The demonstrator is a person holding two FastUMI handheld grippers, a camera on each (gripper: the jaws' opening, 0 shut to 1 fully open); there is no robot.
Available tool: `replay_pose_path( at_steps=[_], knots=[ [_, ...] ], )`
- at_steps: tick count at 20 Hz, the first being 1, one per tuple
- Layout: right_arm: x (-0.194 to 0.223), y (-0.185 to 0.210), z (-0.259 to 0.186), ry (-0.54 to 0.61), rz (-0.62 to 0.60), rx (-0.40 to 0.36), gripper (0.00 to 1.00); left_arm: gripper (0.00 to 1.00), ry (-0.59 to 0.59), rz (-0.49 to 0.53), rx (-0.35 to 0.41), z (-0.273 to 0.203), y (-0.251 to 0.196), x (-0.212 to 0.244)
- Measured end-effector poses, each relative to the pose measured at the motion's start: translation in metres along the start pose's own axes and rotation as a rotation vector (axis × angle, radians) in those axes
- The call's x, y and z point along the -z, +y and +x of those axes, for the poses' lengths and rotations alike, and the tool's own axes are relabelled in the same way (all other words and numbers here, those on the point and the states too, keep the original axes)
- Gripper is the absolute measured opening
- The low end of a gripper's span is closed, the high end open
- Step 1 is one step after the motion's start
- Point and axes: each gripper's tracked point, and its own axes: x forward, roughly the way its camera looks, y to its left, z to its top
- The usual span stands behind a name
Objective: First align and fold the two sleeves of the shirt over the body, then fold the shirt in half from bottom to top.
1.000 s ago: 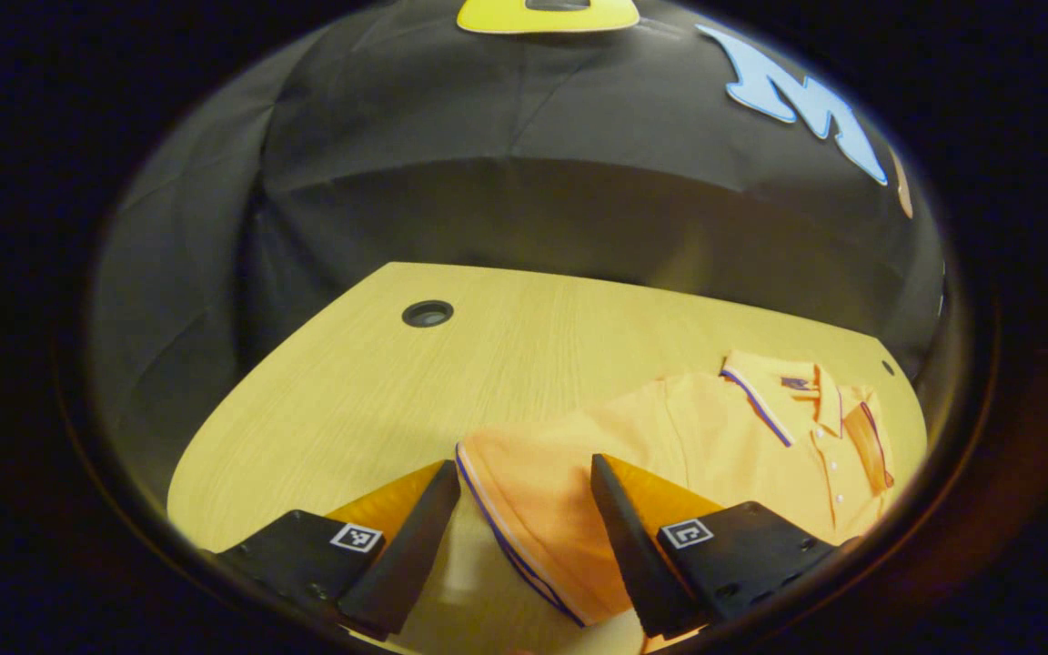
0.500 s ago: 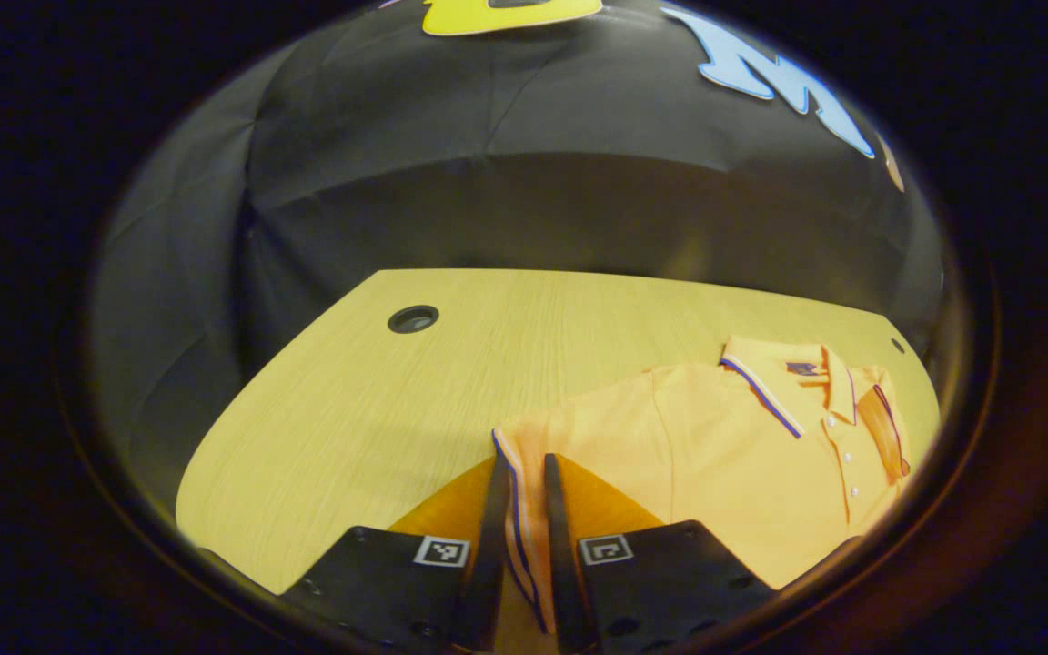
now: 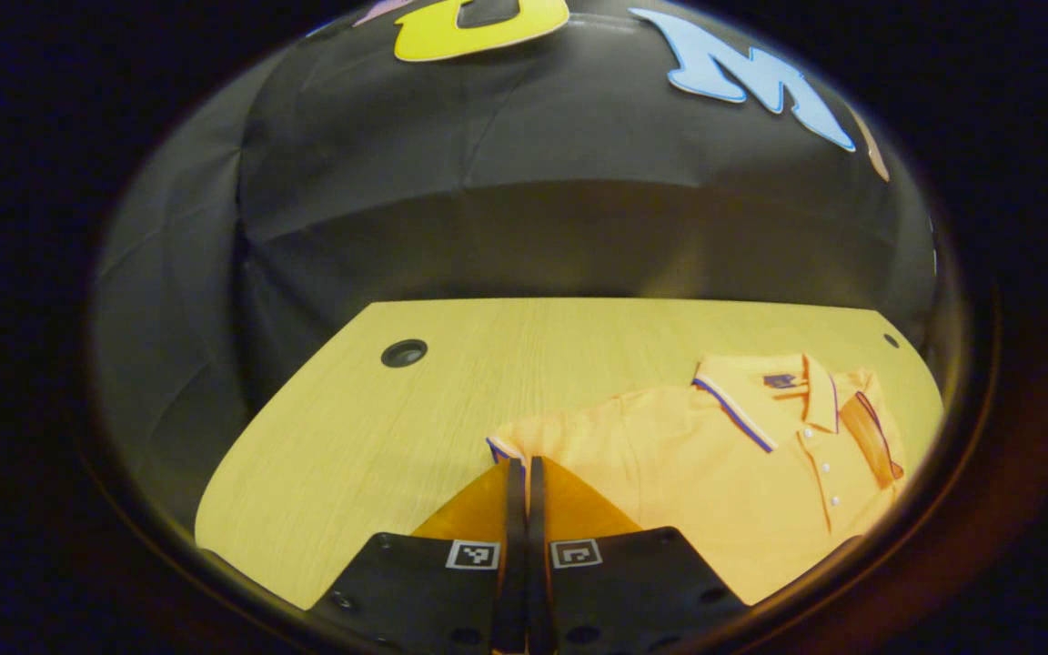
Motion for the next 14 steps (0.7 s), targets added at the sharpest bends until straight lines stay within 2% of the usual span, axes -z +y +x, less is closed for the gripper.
replay_pose_path(
  at_steps=[5,6,14],
  knots=[
    [0.003,0.002,0.002,0.008,0.015,0.004,0.87,0.06,-0.029,0.022,0.068,-0.013,-0.035,-0.017],
    [0.004,0.003,0.001,0.008,0.016,0.011,0.84,0.06,-0.031,0.029,0.087,-0.015,-0.044,-0.019],
    [0.026,0.003,-0.013,0.011,0.076,0.122,0.84,0.07,0.017,0.080,0.229,-0.015,-0.105,-0.008]
  ],
)
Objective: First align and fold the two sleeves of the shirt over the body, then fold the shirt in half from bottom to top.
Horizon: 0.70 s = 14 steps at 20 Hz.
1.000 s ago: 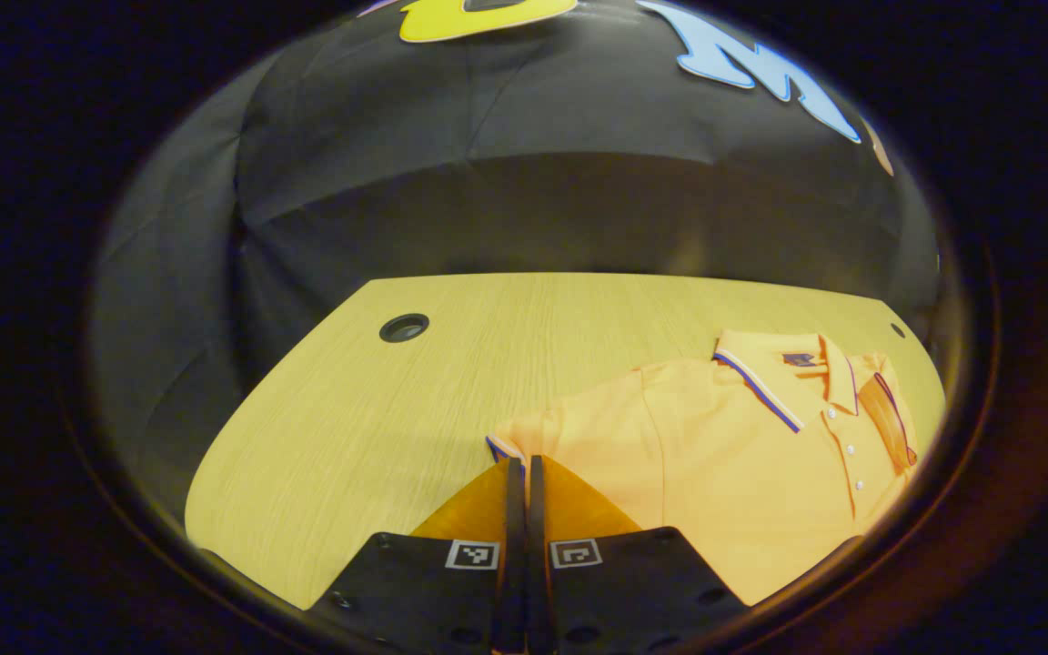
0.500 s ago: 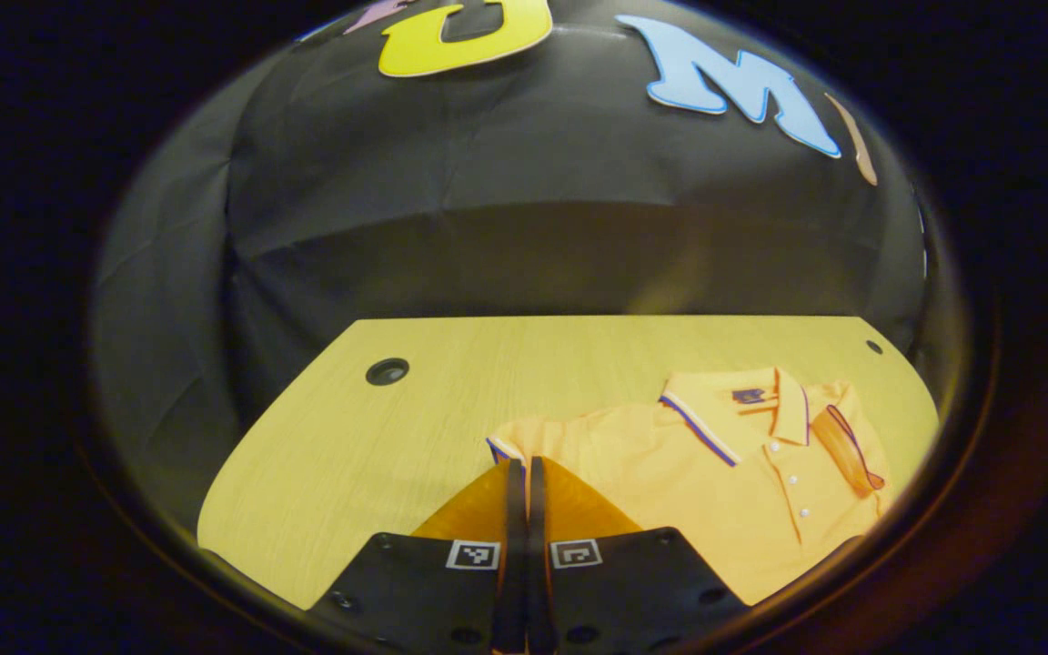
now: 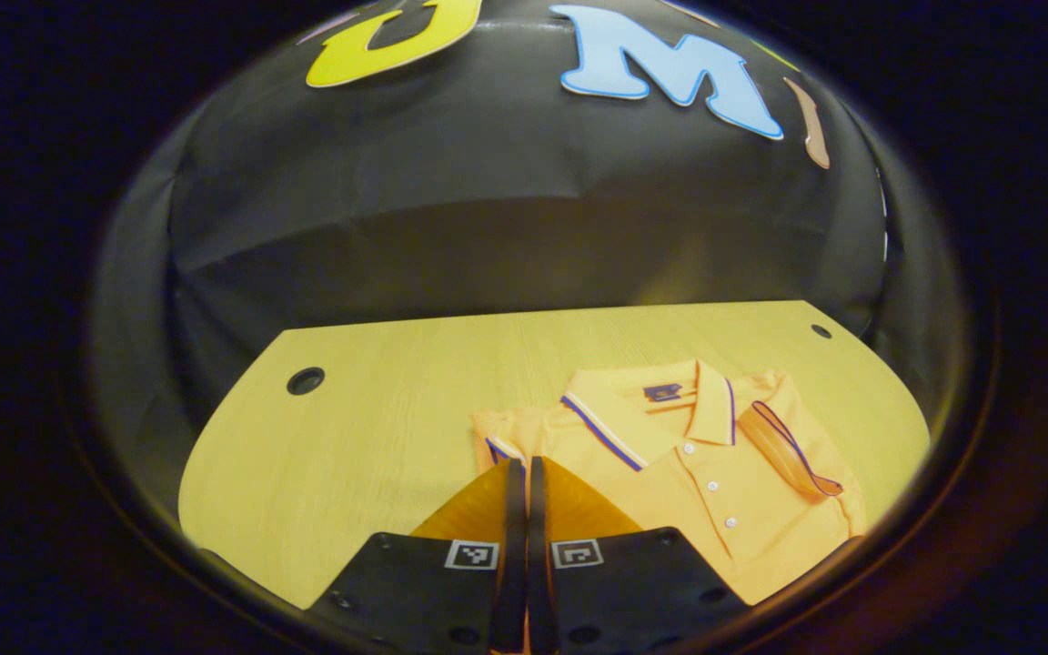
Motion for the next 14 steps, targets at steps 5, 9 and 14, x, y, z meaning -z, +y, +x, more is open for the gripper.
replay_pose_path(
  at_steps=[5,9,14],
  knots=[
    [0.007,-0.006,-0.011,0.001,0.016,0.011,0.84,0.19,0.029,0.037,0.025,-0.003,-0.011,0.008],
    [0.006,-0.016,-0.017,-0.006,-0.014,-0.006,0.87,0.65,0.023,-0.001,0.032,-0.022,-0.015,0.005],
    [0.020,-0.031,-0.024,0.006,-0.062,-0.040,0.84,0.92,-0.004,-0.038,0.028,-0.064,-0.016,0.007]
  ],
)
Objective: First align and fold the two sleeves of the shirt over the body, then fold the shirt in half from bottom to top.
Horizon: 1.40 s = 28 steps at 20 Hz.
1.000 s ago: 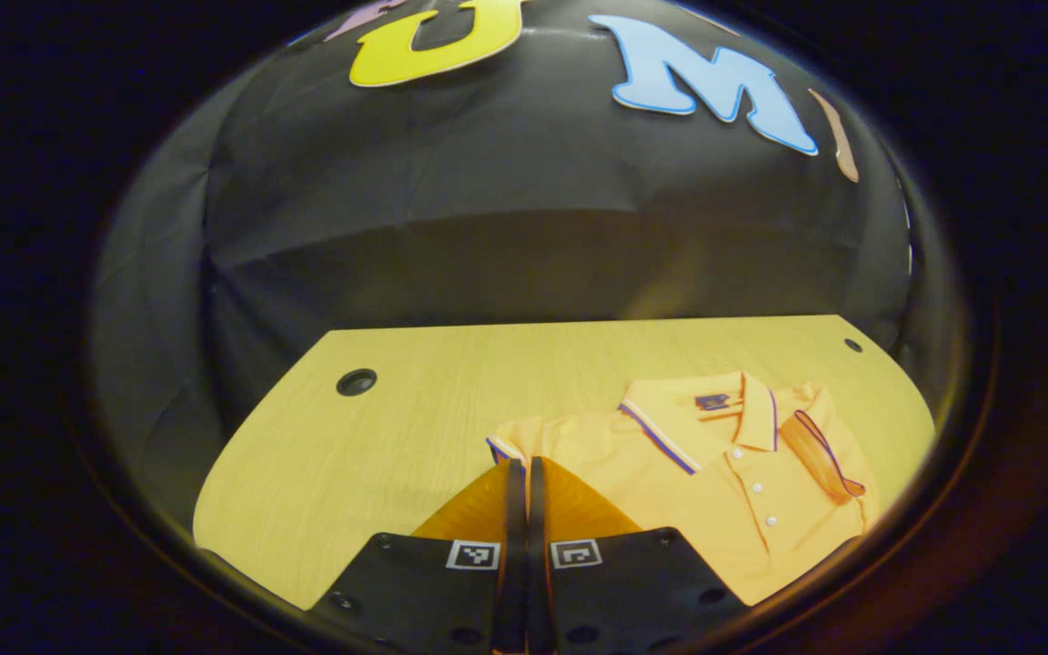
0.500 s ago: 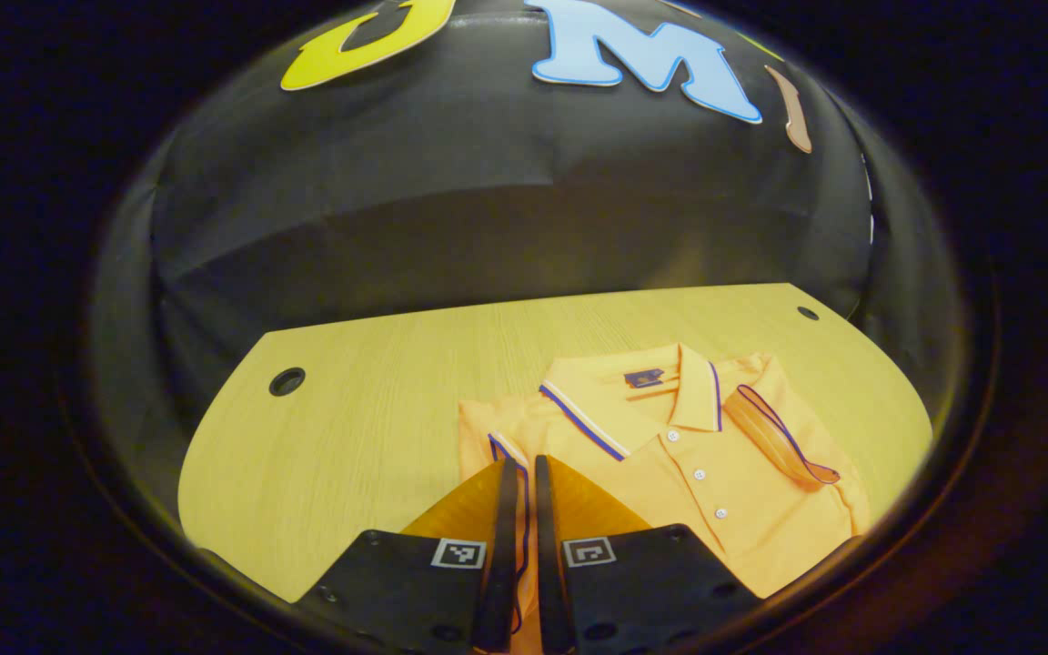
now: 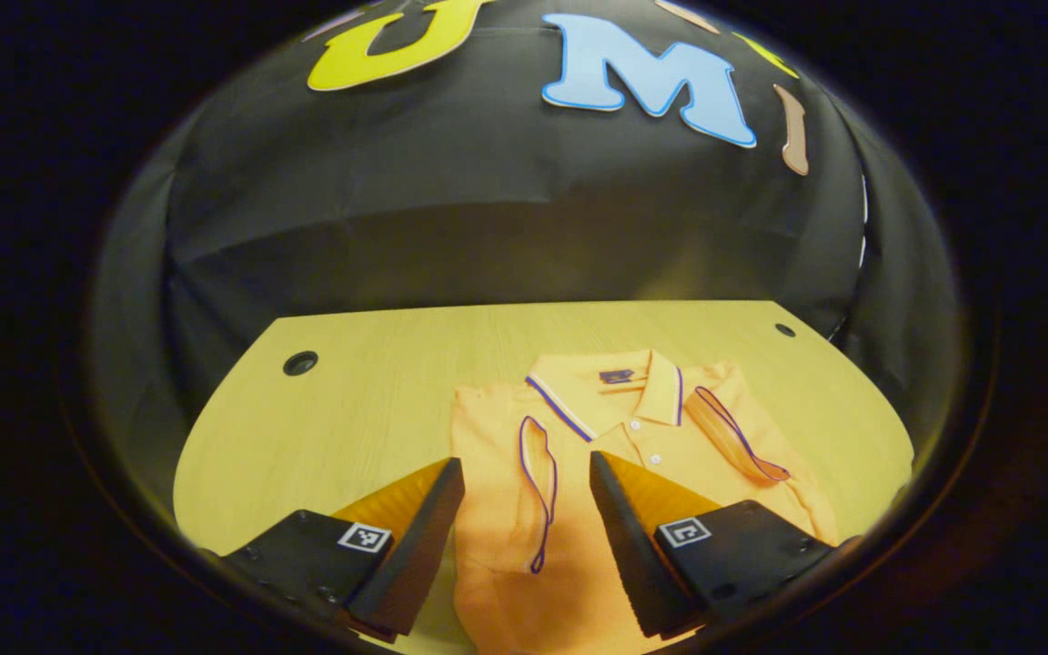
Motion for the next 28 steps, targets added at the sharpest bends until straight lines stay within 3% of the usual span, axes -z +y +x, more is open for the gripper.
replay_pose_path(
  at_steps=[2,3,4,16,28],
  knots=[
    [0.008,-0.005,-0.004,0.003,-0.009,-0.015,0.87,0.95,-0.014,0.000,-0.020,-0.024,0.004,0.004],
    [0.013,-0.008,-0.007,0.011,-0.012,-0.020,0.84,0.94,-0.016,-0.001,-0.024,-0.037,0.004,0.008],
    [0.019,-0.011,-0.007,0.007,-0.018,-0.021,1.00,0.95,-0.018,-0.005,-0.022,-0.049,0.003,0.012],
    [0.110,-0.048,-0.039,0.158,-0.062,-0.030,1.00,0.95,0.045,-0.019,-0.011,-0.166,-0.018,0.101],
    [0.171,-0.061,-0.050,0.267,-0.153,-0.052,1.00,0.95,0.088,-0.050,-0.009,-0.242,-0.033,0.171]
  ],
)
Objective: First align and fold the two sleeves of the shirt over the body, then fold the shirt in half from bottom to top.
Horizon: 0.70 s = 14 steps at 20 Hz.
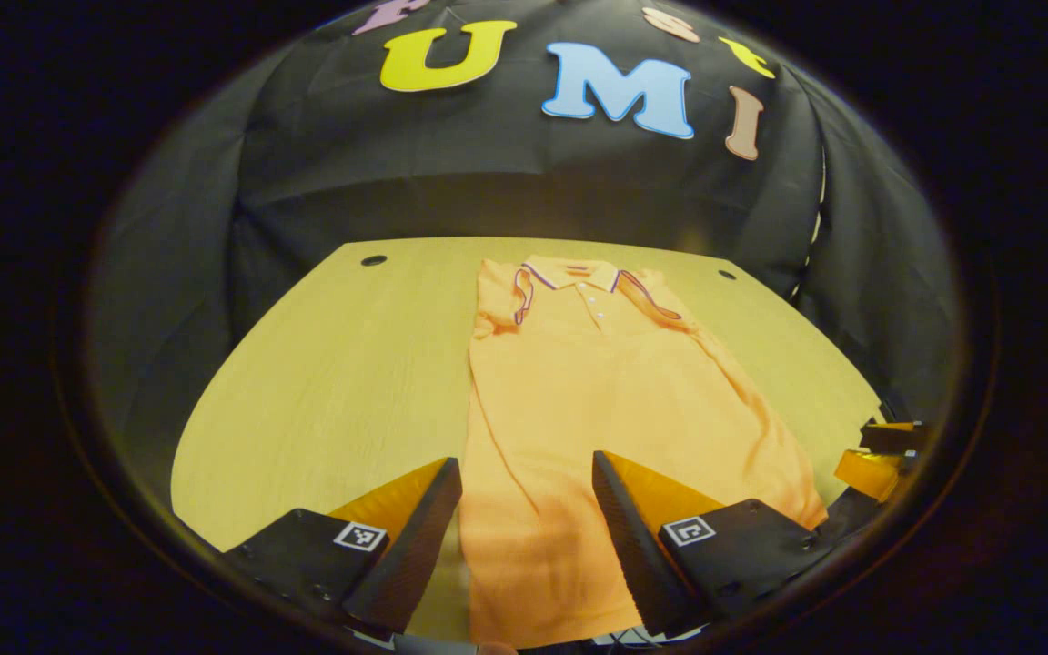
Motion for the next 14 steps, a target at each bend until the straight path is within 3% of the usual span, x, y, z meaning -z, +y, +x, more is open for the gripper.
replay_pose_path(
  at_steps=[14],
  knots=[
    [0.056,-0.005,0.020,0.154,-0.072,0.011,1.00,0.95,0.087,0.060,0.050,-0.039,-0.012,0.074]
  ],
)
